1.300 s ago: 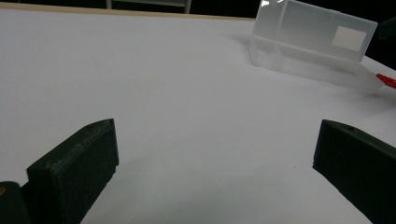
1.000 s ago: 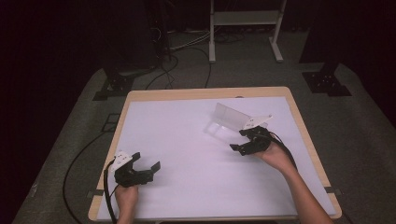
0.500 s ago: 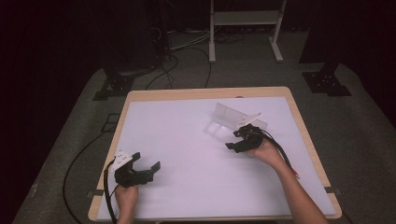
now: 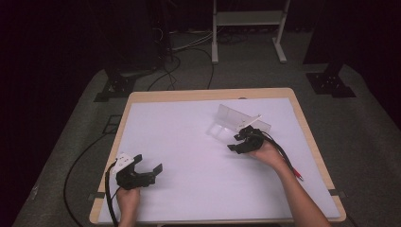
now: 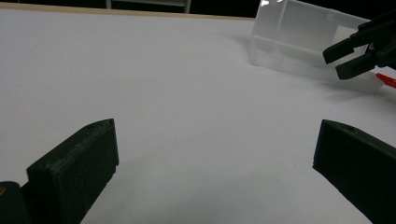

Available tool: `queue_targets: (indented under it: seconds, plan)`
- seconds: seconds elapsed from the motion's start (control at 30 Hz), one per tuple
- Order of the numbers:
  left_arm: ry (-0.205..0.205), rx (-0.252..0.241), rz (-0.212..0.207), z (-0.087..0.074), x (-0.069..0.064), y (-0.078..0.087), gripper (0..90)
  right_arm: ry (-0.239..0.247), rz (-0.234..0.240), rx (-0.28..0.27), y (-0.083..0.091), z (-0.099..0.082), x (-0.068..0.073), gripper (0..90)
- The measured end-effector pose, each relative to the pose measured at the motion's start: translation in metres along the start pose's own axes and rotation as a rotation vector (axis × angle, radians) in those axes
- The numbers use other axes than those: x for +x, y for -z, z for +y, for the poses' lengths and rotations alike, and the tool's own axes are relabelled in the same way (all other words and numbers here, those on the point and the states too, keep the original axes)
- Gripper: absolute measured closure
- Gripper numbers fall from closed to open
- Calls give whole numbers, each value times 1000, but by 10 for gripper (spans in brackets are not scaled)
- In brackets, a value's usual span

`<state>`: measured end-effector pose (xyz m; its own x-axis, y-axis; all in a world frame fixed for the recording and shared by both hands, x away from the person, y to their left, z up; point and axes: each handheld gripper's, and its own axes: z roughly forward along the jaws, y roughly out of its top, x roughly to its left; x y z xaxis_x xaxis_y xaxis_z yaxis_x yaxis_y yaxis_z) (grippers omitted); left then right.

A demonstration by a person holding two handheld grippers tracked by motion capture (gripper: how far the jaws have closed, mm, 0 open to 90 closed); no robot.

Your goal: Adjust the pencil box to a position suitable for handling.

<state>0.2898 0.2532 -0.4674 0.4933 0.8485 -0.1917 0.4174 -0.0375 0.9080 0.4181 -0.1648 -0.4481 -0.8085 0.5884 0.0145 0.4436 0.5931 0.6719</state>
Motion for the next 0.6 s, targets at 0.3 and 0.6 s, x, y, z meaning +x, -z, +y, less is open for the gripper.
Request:
queue_targets:
  seconds: [0.3,0.6]
  plan:
    - [2,0,-1,0,0,0,0,-3,-1,19,-6,-1,-1,552]
    - [3,1,0,0,0,0,0,6,-3,26,-9,-2,-1,639]
